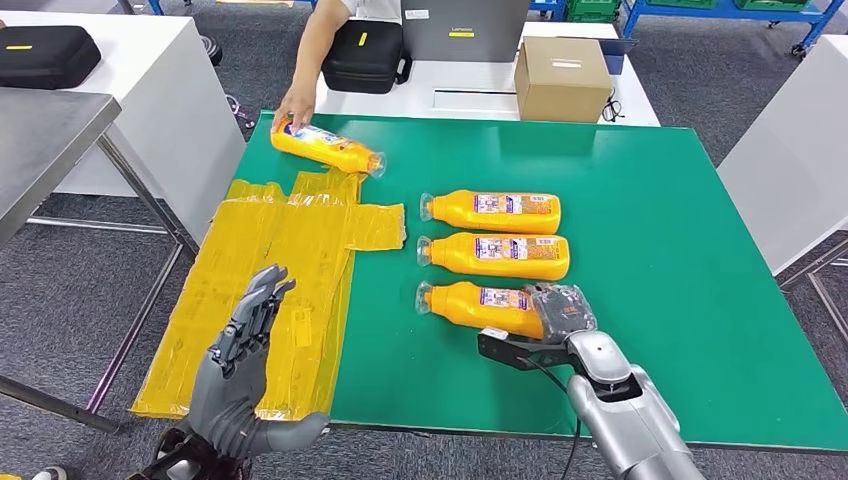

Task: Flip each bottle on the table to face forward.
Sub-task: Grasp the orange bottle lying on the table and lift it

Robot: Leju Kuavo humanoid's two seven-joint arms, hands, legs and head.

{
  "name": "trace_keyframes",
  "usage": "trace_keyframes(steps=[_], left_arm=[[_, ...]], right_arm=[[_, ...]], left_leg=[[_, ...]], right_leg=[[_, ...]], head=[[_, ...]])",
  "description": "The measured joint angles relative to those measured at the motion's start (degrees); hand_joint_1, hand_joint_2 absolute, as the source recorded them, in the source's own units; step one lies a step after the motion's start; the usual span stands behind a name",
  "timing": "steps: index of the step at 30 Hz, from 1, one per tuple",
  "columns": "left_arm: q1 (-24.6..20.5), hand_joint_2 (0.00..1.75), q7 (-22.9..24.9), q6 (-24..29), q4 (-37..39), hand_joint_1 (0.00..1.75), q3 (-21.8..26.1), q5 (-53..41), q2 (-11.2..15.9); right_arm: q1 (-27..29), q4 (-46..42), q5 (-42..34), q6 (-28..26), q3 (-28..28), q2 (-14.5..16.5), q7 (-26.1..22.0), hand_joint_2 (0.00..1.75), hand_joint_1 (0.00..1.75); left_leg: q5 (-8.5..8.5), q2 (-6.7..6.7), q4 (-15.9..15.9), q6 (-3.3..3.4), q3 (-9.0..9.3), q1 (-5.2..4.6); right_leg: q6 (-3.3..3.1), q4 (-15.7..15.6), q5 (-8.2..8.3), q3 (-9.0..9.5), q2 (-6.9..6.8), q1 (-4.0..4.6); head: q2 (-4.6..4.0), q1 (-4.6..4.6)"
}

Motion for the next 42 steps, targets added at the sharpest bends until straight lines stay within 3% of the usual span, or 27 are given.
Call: trace_keyframes(steps=[7, 12, 24, 32, 42], left_arm=[[1.4, 1.75, 0.0, 0.4, -0.4, 0.0, 1.0, -0.3, 0.0], [1.8, 1.75, 0.0, 0.3, 0.3, 0.0, 2.4, 1.2, -0.2], [1.8, 1.75, 0.0, 1.6, 3.5, 0.0, 11.4, 4.0, -4.1], [-0.9, 1.75, 0.0, -0.7, 11.6, 0.0, 18.7, 3.0, -6.5], [-3.9, 1.75, 2.0, -7.3, 18.9, 0.0, 20.2, 1.3, -7.7]], right_arm=[[2.9, -5.6, -15.9, 0.7, -3.8, 1.1, -10.4, 1.75, 1.75], [3.4, -8.6, -21.2, 1.6, -6.7, 1.7, -13.9, 1.75, 1.75], [5.9, -13.5, -25.8, 1.8, -11.1, 3.8, -16.6, 1.75, 1.75], [11.0, -18.6, -25.9, 2.9, -11.9, 5.8, -17.5, 1.75, 1.75], [16.3, -25.7, -24.7, 4.3, -9.9, 7.4, -17.8, 1.75, 1.75]], left_leg=[[0.05, -0.05, 0.0, 0.02, -0.48, 0.0], [0.05, -0.04, 0.0, 0.02, -0.74, 0.0], [0.05, -0.05, 0.0, 0.02, -0.93, 0.0], [0.05, -0.06, 0.0, 0.01, -0.97, 0.01], [0.05, -0.05, 0.0, 0.02, -1.01, 0.0]], right_leg=[[-0.05, 0.0, 0.04, -0.41, -0.04, 0.03], [-0.05, 0.0, 0.04, -0.66, -0.04, 0.0], [-0.05, 0.0, 0.04, -0.87, -0.04, 0.01], [-0.05, 0.0, 0.03, -0.91, -0.06, 0.01], [-0.05, 0.0, 0.03, -0.95, -0.06, -0.01]], head=[[0.0, -0.02], [0.0, -0.01], [0.0, 0.0], [0.0, 0.0], [0.0, 0.0]])
